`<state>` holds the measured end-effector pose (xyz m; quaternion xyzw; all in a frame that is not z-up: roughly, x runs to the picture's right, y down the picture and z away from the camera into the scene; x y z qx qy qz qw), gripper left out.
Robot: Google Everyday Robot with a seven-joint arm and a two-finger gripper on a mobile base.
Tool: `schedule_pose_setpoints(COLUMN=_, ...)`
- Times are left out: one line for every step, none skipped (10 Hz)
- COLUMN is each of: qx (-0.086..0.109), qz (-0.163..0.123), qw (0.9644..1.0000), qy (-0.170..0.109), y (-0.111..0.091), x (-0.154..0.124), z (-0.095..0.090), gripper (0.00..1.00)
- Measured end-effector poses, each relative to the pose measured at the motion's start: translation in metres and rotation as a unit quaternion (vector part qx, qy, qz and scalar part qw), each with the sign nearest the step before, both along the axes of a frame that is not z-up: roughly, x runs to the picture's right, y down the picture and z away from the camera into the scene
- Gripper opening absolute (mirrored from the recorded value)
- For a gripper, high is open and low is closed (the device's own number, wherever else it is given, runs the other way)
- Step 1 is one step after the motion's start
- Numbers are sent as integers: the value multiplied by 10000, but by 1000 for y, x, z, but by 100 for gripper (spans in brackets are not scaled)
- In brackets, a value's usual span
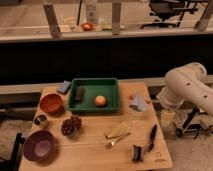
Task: Place apple in table surface
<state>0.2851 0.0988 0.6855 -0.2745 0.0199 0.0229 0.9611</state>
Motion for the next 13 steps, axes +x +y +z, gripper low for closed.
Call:
schedule_pose_setpoints(qx=7, qz=-30, qw=10000, qy=6, y=0, x=0, z=0, gripper=80)
schedule_pose_setpoints(qx=37, qz=-126, qw=9999, qy=-28, y=-5, x=-8, z=1, gripper=80)
schedule_pose_setpoints(qx=60, qz=-234, qw=9997, qy=-73, y=-10, x=-22, z=4, gripper=80)
schedule_pose_setpoints(qx=80, qz=-330, qw=9994, qy=-112, y=-14, x=-39, z=6, gripper=80)
schedule_pose_setpoints(qx=105, qz=-428, qw=9989, qy=-151, y=-19, x=-58, z=8, gripper=80)
schedule_pose_setpoints(qx=133, qz=-546, qw=9982, qy=-217, y=-24, x=-77, z=12, gripper=80)
schedule_pose_setpoints(qx=145, qz=-623, qw=9976, qy=-249, y=-28, x=-84, z=14, gripper=80)
schedule_pose_setpoints(qx=161, qz=-717, qw=9969, qy=-292, y=-32, x=-91, z=16, gripper=80)
schedule_pose_setpoints(qx=177, qz=-794, qw=9961, qy=-337, y=-36, x=-97, z=19, gripper=80)
schedule_pose_setpoints(qx=189, qz=-832, qw=9957, qy=-366, y=-38, x=-101, z=21, gripper=80)
schedule_pose_setpoints(qx=203, qz=-867, qw=9952, qy=-402, y=-41, x=-105, z=24, gripper=80)
schedule_pose_setpoints(qx=234, qz=-938, qw=9942, qy=-480, y=-49, x=-115, z=31, gripper=80)
schedule_pose_setpoints(qx=243, qz=-1000, qw=9933, qy=-532, y=-56, x=-125, z=37, gripper=80)
